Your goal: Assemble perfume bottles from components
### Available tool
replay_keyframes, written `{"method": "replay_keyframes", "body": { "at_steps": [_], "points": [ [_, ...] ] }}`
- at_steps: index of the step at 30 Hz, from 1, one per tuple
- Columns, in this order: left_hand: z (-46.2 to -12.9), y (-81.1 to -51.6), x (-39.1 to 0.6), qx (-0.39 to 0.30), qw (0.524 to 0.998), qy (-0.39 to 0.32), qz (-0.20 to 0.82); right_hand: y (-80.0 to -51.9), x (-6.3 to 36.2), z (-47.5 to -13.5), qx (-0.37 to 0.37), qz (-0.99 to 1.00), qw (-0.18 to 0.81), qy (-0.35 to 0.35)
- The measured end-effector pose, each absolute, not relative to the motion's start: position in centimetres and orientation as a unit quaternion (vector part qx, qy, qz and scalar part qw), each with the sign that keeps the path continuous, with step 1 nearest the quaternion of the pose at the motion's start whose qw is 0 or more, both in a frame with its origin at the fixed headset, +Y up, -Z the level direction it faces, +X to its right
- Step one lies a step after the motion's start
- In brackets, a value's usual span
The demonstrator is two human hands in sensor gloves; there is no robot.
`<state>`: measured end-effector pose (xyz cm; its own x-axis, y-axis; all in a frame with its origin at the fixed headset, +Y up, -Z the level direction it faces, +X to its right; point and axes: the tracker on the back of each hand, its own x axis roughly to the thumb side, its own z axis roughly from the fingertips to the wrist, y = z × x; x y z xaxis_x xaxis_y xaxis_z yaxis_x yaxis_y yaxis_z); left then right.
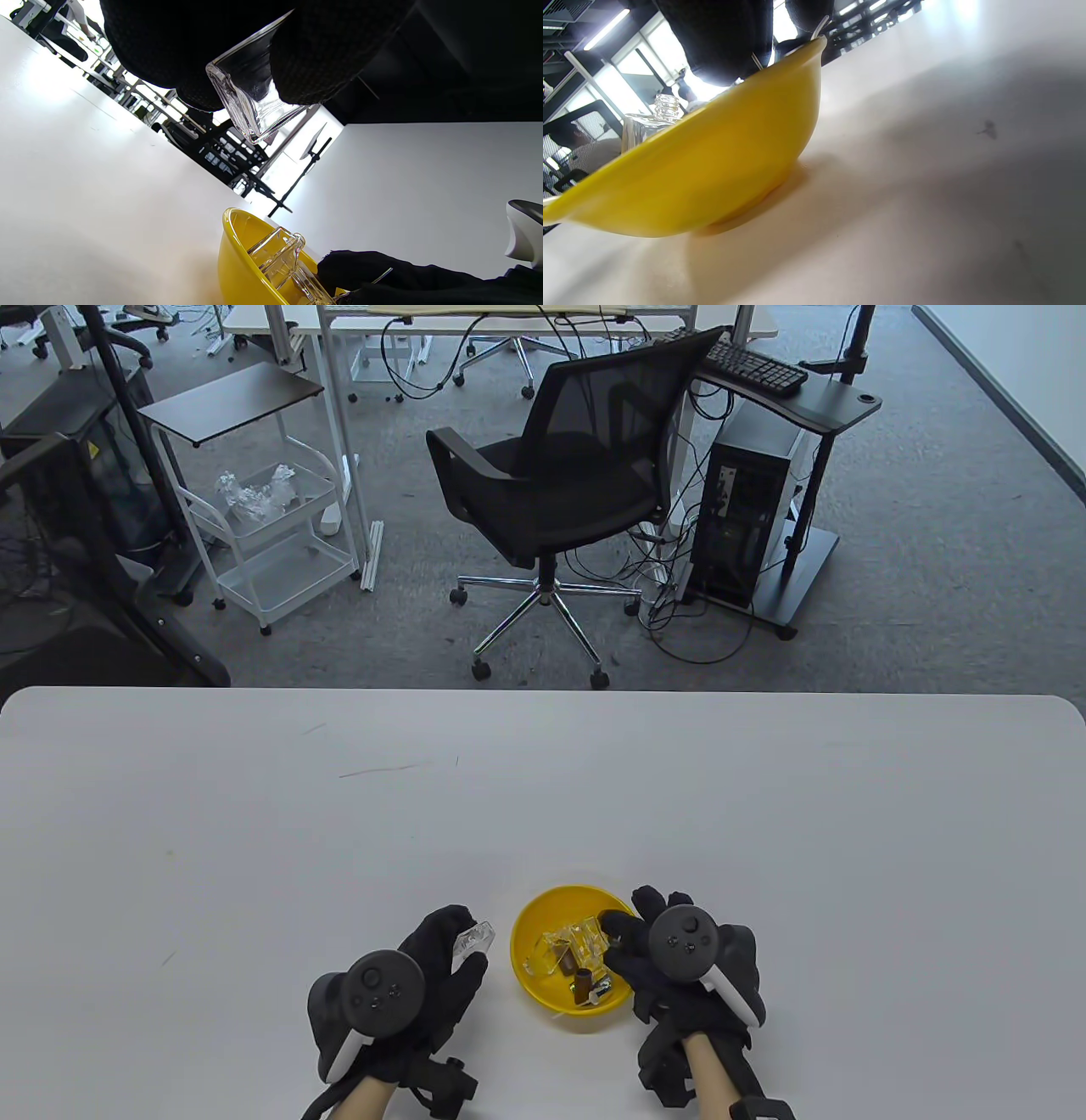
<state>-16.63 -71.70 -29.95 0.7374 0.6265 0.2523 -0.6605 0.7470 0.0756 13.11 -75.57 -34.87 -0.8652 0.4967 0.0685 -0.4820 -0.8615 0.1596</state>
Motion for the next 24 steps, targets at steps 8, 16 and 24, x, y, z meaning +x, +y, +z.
{"method": "replay_keyframes", "body": {
  "at_steps": [8,16,24],
  "points": [
    [-29.9,-71.8,-16.5,0.081,0.927,-0.113,0.347,-75.4,12.9,-35.2,0.051,0.968,0.242,0.049],
    [-29.9,-71.9,-16.3,0.076,0.930,-0.118,0.340,-75.4,12.9,-35.3,0.056,0.968,0.243,0.025],
    [-29.9,-71.9,-16.2,0.074,0.929,-0.124,0.340,-73.8,12.6,-35.2,0.063,0.962,0.267,-0.006]
  ]
}}
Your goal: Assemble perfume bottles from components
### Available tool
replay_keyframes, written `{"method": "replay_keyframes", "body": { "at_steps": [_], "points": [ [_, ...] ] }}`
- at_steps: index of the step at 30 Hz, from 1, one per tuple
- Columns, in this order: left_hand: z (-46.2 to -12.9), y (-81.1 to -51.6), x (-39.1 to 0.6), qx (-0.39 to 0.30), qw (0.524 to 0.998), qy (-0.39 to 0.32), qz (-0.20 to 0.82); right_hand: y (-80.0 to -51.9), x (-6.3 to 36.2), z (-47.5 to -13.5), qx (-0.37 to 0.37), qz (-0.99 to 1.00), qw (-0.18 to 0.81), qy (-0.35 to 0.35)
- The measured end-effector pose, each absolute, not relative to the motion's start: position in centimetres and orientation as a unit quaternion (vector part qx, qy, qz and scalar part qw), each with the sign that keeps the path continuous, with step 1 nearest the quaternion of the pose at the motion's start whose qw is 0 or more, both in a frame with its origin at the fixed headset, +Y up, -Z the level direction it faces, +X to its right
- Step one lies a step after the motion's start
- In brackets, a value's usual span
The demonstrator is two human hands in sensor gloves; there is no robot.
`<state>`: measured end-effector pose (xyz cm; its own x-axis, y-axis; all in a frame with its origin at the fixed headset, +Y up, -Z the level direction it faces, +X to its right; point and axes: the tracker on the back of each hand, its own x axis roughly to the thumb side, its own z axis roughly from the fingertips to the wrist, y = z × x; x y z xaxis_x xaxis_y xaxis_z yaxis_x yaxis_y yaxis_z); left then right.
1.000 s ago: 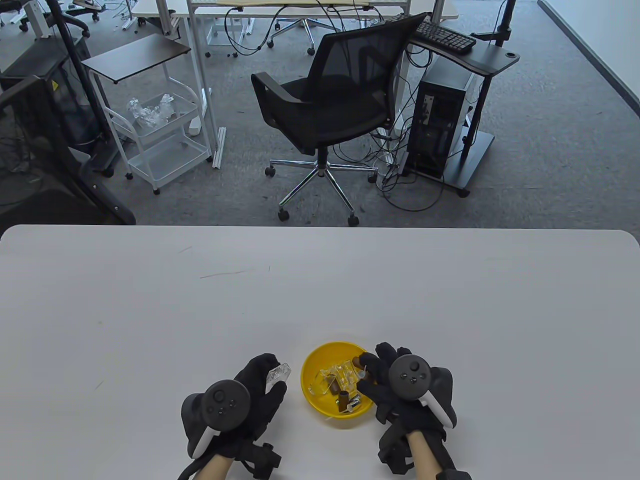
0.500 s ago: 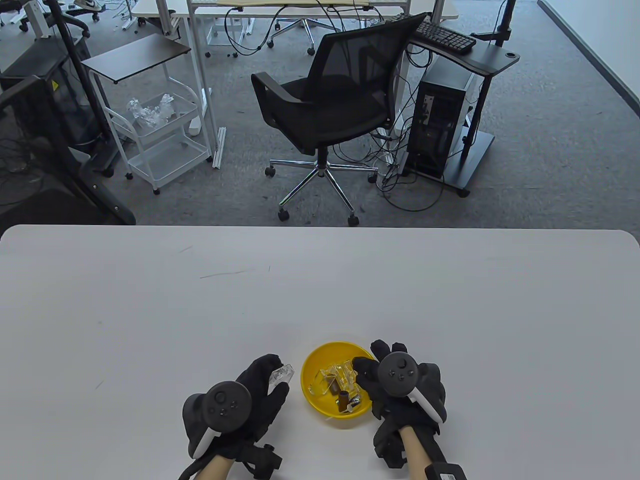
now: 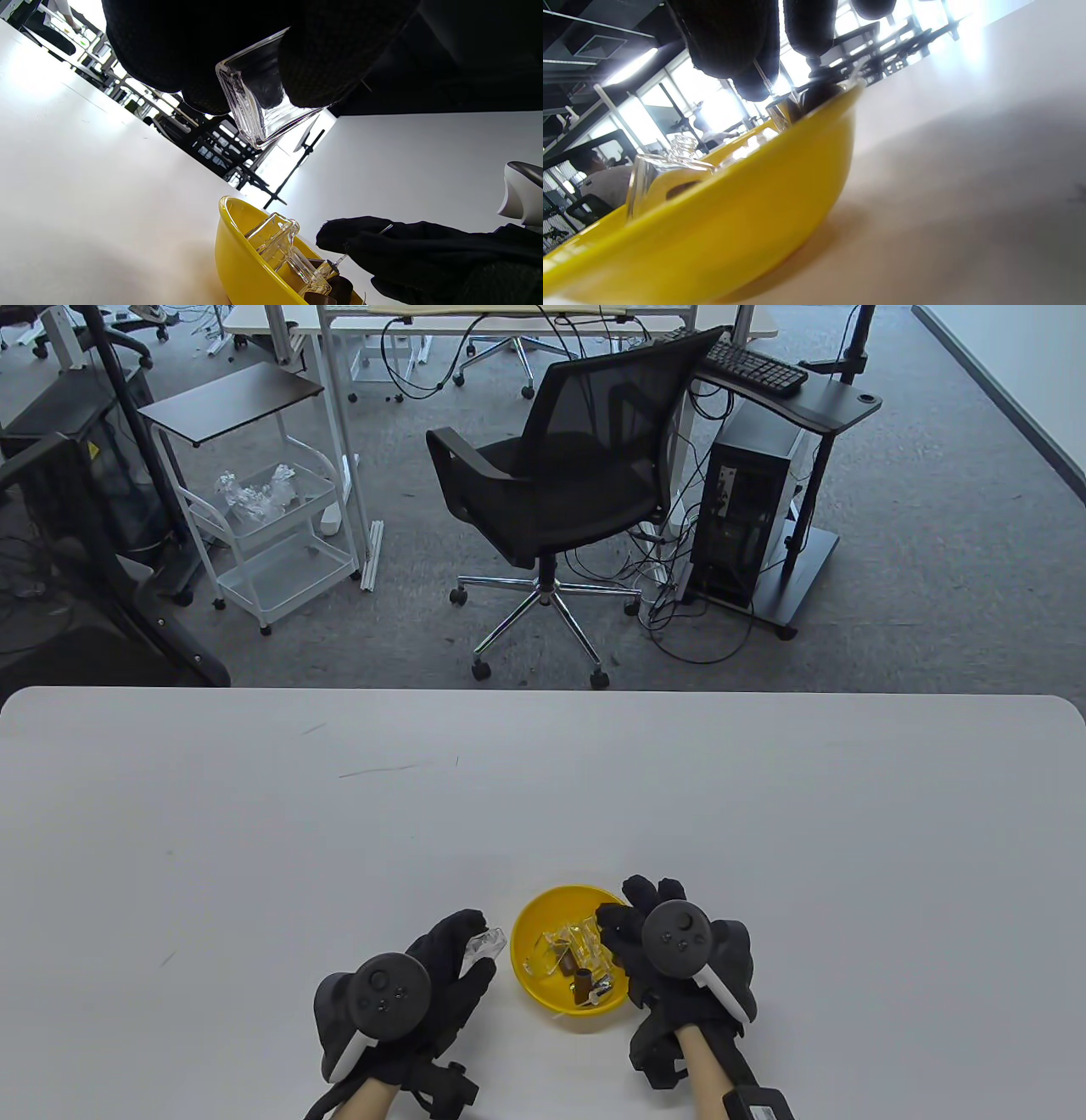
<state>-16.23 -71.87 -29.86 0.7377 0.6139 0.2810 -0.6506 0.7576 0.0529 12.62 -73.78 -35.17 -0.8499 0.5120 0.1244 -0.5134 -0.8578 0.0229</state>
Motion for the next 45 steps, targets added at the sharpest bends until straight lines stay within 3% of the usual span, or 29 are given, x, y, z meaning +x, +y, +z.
{"method": "replay_keyframes", "body": {
  "at_steps": [12,23,31,39,45],
  "points": [
    [-29.7,-72.0,-16.0,0.072,0.932,-0.130,0.330,-70.6,13.2,-33.6,0.097,0.924,0.363,-0.068],
    [-29.6,-72.2,-15.6,0.065,0.937,-0.133,0.317,-71.0,13.8,-33.1,0.156,0.866,0.474,-0.028],
    [-29.4,-72.1,-14.9,0.077,0.940,-0.141,0.300,-71.3,14.7,-32.5,0.184,0.854,0.485,-0.027],
    [-28.9,-72.2,-13.8,0.079,0.948,-0.159,0.265,-71.3,15.5,-32.0,0.166,0.841,0.515,-0.028],
    [-28.8,-72.1,-13.6,0.083,0.947,-0.167,0.261,-71.1,14.6,-31.7,0.182,0.854,0.486,-0.027]
  ]
}}
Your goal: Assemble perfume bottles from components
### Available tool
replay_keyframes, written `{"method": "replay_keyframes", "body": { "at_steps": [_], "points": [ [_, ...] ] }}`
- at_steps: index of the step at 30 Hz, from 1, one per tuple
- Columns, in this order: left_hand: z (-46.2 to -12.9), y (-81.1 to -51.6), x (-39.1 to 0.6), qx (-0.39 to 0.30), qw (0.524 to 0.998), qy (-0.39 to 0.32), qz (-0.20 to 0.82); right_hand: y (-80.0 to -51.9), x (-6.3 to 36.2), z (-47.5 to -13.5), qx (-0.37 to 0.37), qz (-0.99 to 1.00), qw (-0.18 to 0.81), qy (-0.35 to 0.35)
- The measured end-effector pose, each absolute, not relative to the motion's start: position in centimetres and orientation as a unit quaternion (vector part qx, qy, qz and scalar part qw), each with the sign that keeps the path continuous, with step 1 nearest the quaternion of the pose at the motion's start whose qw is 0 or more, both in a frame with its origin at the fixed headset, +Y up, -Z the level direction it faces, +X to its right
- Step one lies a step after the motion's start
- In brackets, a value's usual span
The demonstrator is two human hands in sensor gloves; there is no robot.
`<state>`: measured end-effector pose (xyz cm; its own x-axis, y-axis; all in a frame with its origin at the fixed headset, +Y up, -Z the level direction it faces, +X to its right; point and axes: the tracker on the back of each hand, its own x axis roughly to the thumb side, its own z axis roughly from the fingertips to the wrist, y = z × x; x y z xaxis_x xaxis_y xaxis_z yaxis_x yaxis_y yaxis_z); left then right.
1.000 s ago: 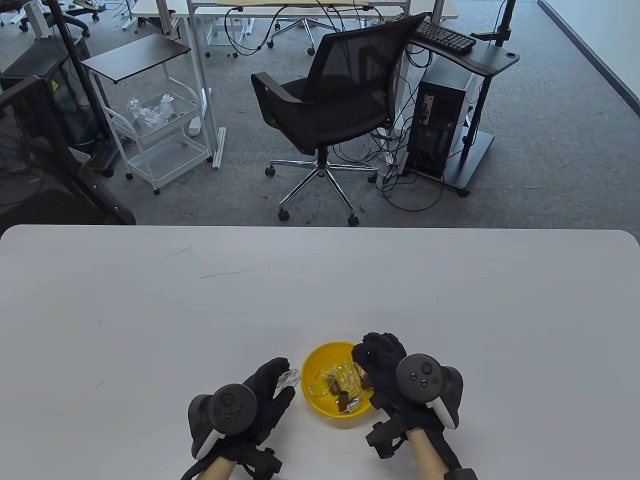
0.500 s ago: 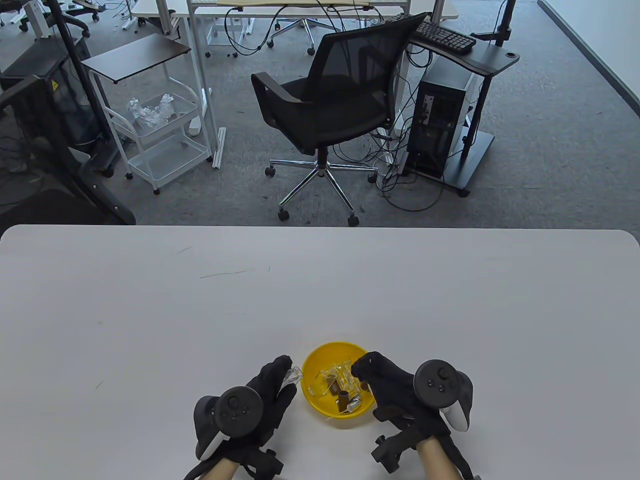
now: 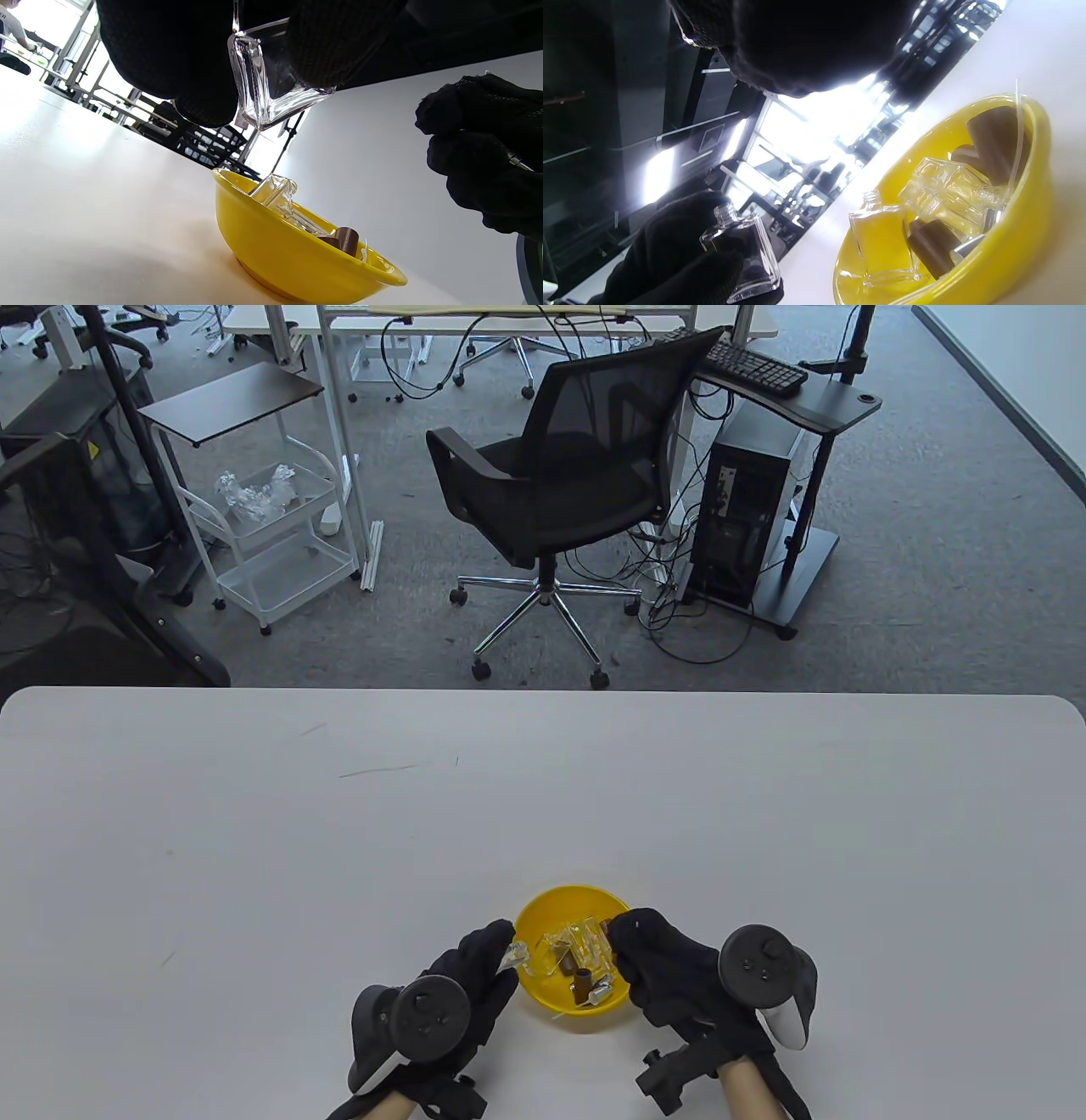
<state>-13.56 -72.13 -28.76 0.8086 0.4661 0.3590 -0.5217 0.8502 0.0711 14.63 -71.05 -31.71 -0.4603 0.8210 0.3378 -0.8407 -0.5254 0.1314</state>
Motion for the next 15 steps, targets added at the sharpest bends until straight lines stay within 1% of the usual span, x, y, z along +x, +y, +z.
{"method": "replay_keyframes", "body": {
  "at_steps": [7,13,15],
  "points": [
    [-28.8,-72.2,-13.5,0.086,0.945,-0.172,0.264,-70.9,13.1,-31.2,0.215,0.859,0.464,-0.013],
    [-28.6,-72.1,-13.4,0.095,0.941,-0.184,0.268,-71.4,12.2,-30.9,0.218,0.850,0.480,-0.016],
    [-28.5,-72.1,-13.3,0.098,0.940,-0.189,0.268,-71.5,12.0,-30.9,0.222,0.855,0.470,-0.013]
  ]
}}
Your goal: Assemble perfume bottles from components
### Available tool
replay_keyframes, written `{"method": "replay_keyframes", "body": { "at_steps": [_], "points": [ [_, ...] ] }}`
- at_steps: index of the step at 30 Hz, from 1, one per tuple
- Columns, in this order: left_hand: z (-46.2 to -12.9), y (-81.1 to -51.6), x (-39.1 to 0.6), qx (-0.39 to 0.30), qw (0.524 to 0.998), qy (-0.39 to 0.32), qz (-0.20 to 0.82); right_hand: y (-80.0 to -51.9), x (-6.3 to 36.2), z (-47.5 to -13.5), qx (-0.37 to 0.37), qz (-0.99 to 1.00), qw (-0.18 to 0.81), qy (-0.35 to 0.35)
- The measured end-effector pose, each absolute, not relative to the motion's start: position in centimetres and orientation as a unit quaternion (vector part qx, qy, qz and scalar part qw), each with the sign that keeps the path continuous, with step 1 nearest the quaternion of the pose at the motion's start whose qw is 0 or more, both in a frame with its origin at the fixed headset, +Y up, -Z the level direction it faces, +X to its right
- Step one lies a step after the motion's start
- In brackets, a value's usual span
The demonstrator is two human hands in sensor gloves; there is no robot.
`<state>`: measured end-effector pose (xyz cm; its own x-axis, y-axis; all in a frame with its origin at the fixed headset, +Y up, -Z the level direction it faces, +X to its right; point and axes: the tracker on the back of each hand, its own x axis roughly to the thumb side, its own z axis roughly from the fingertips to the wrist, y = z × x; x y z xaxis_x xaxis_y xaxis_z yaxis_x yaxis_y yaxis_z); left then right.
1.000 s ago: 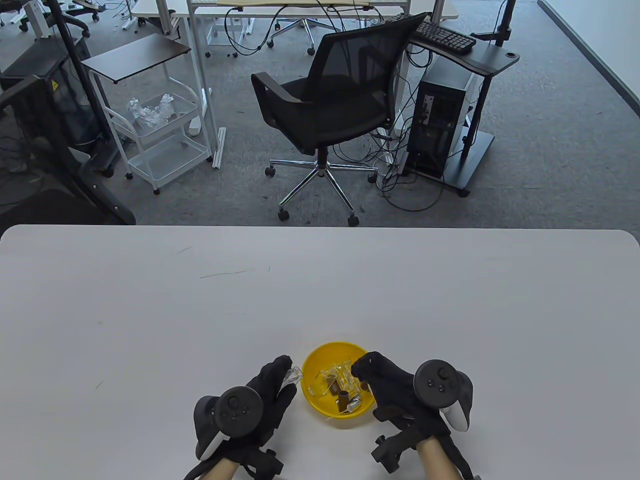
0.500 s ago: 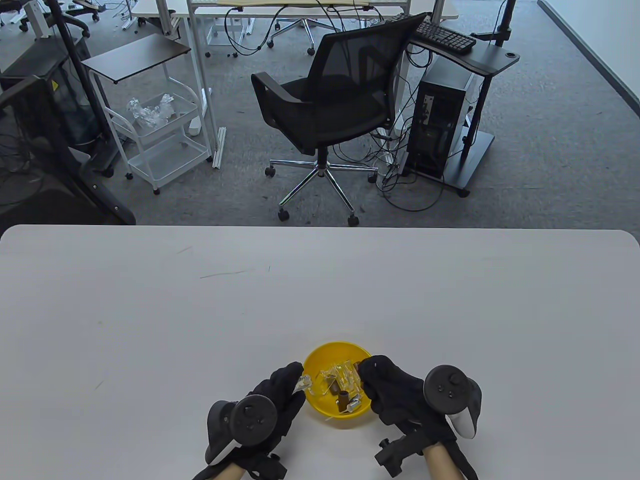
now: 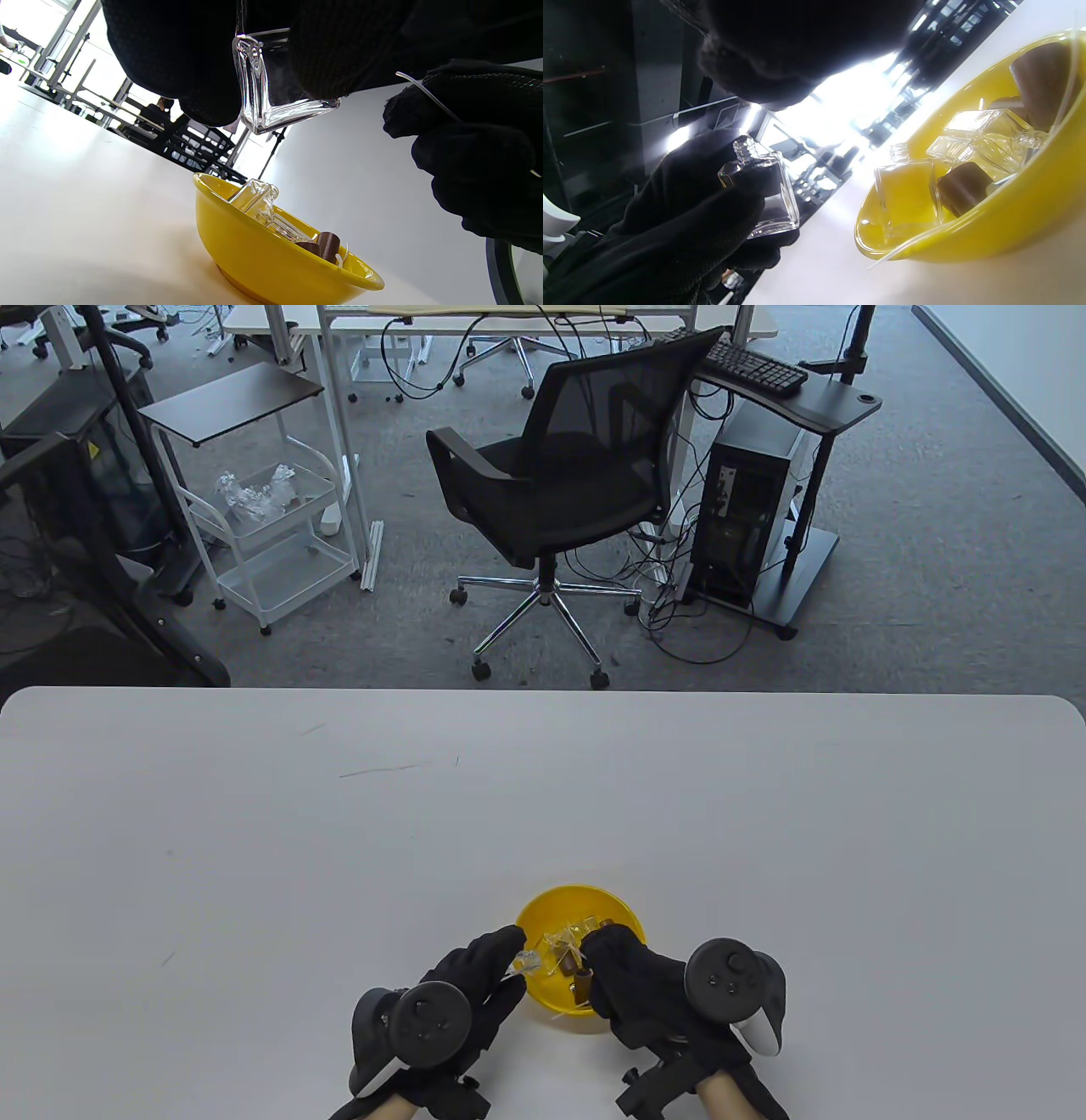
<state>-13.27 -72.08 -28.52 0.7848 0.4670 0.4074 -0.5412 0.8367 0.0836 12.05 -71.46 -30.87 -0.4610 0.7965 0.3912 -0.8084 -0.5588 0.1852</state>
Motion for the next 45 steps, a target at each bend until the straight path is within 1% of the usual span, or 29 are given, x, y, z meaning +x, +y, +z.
{"method": "replay_keyframes", "body": {
  "at_steps": [6,8,15,24,26,28,33,38,40,42,45],
  "points": [
    [-28.2,-72.0,-12.8,0.104,0.938,-0.203,0.262,-71.7,11.8,-30.9,0.227,0.836,0.499,0.000],
    [-28.1,-72.0,-12.7,0.104,0.938,-0.207,0.258,-71.6,11.8,-30.8,0.221,0.838,0.499,-0.010],
    [-28.0,-72.0,-12.4,0.107,0.937,-0.217,0.253,-71.6,11.9,-30.8,0.223,0.836,0.501,-0.005],
    [-27.8,-72.0,-12.0,0.110,0.936,-0.227,0.244,-71.7,11.6,-30.8,0.228,0.846,0.482,0.000],
    [-27.7,-72.0,-11.7,0.111,0.936,-0.234,0.238,-71.6,11.4,-30.7,0.230,0.857,0.460,-0.004],
    [-27.4,-72.0,-11.3,0.111,0.936,-0.241,0.232,-71.5,11.2,-30.5,0.230,0.869,0.438,-0.013],
    [-26.7,-72.1,-10.0,0.114,0.936,-0.263,0.206,-71.6,10.9,-30.1,0.210,0.881,0.424,-0.037],
    [-26.0,-72.4,-8.5,0.110,0.934,-0.294,0.170,-71.3,10.6,-29.8,0.171,0.900,0.387,-0.101],
    [-25.7,-72.3,-7.9,0.118,0.937,-0.287,0.161,-71.2,10.2,-29.5,0.143,0.905,0.376,-0.138],
    [-25.8,-72.2,-7.9,0.120,0.938,-0.276,0.174,-71.2,9.9,-29.2,0.116,0.907,0.365,-0.178],
    [-26.1,-72.1,-8.4,0.113,0.938,-0.257,0.202,-71.3,9.0,-29.2,0.120,0.909,0.359,-0.177]
  ]
}}
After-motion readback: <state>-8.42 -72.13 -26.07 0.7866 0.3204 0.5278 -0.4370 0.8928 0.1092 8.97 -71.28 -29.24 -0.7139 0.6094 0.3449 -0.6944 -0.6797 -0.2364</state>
